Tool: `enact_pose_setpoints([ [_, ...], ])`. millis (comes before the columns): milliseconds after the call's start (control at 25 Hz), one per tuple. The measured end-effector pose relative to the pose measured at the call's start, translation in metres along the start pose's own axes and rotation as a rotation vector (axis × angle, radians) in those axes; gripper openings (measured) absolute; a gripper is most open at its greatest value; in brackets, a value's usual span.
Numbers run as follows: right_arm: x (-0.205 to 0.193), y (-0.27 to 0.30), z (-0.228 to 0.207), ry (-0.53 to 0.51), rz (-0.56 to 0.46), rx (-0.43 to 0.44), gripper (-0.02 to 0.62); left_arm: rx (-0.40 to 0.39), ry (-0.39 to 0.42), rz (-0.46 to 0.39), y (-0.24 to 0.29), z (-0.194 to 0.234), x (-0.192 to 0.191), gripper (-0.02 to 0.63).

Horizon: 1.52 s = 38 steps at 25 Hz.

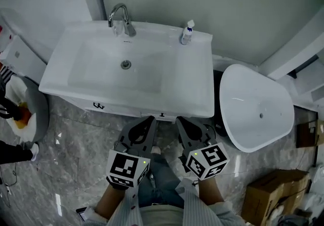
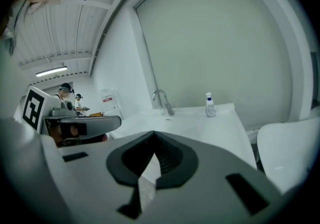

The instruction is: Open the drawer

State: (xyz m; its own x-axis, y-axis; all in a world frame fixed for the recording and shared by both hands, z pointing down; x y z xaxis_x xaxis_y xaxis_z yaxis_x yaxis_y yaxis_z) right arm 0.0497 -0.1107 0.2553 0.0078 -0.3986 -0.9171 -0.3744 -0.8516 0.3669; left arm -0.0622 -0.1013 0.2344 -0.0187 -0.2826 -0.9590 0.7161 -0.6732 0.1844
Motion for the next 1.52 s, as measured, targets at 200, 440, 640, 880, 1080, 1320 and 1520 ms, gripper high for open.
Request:
enact_pose_setpoints([
  [200,-0.014,0.004,-0.006,0.014,0.019,-0.035,0.009,-0.022,-0.019,0.027,0.006,0.005,-0.020,0.017],
  [440,-0.039,0.012,-0.016,0.035,0.053,-0.076,0.009,-0.050,-0.019,0.055,0.017,0.011,-0.046,0.017],
  [640,-0.064,0.023,-0.018,0.039,0.074,-0.095,0.009,-0.071,-0.029,0.079,0.029,0.021,-0.077,0.017],
  [880,-0.107,0.043,-0.019,0.018,0.123,-0.089,0.009,-0.090,-0.034,0.110,0.046,0.035,-0.118,0.017],
  [1080,-0.148,0.062,-0.021,-0.007,0.166,-0.064,0.009,-0.099,-0.065,0.129,0.057,0.044,-0.158,0.017],
  [1320,-0.191,0.092,-0.024,-0.023,0.175,-0.065,0.009,-0.092,-0.070,0.155,0.070,0.061,-0.202,0.017],
  [1520,-0.231,0.117,-0.038,-0.006,0.191,-0.106,0.009,-0.116,-0.079,0.200,0.080,0.069,-0.237,0.017],
])
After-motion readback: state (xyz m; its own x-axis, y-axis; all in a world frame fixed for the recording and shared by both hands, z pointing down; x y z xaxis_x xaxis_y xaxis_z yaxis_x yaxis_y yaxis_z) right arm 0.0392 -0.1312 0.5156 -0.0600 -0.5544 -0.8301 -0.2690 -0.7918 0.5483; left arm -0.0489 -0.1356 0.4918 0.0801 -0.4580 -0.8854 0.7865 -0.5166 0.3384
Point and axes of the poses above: the fingertips, and each gripper's own axes: y forward along the fingers, z to its left, x out of its top, the point moved 3 cm from there along -y, backward along the fingers, and after that the axes turned 14 degrees about -x, right-handed, at the moved point
